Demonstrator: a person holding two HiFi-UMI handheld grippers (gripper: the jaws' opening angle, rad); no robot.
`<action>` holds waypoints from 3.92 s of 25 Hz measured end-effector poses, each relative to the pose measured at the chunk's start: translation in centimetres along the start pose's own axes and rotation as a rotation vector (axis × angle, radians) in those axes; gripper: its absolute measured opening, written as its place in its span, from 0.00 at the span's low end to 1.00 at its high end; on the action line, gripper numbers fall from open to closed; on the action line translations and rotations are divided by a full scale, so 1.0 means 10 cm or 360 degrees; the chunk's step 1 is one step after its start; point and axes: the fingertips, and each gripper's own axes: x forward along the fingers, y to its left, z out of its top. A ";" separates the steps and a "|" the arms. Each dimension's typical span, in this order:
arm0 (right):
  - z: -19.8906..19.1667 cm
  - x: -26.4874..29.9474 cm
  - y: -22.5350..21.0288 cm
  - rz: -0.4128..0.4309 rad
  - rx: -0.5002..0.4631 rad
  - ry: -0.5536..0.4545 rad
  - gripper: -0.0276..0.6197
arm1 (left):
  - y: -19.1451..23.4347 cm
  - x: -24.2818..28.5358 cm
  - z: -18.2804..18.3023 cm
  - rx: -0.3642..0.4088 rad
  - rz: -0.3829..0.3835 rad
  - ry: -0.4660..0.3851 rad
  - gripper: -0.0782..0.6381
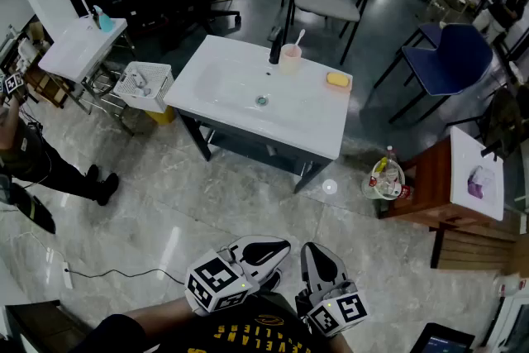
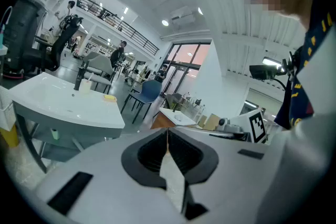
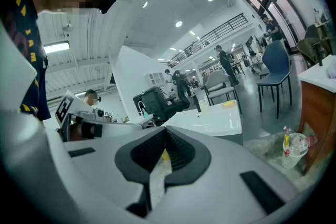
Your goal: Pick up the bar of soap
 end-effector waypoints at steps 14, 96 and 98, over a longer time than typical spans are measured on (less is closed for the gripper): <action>0.31 -0.65 -0.22 0.0105 -0.0081 -0.0089 0.07 | -0.67 0.30 0.10 0.0133 0.0062 -0.0064 0.13; 1.19 2.30 -2.02 0.0195 0.0078 0.0142 0.07 | 2.07 1.83 1.56 -0.0027 0.0224 -0.0079 0.13; 1.17 2.33 -2.08 0.0198 0.0118 0.0152 0.07 | 2.11 1.86 1.56 -0.0037 0.0245 -0.0070 0.13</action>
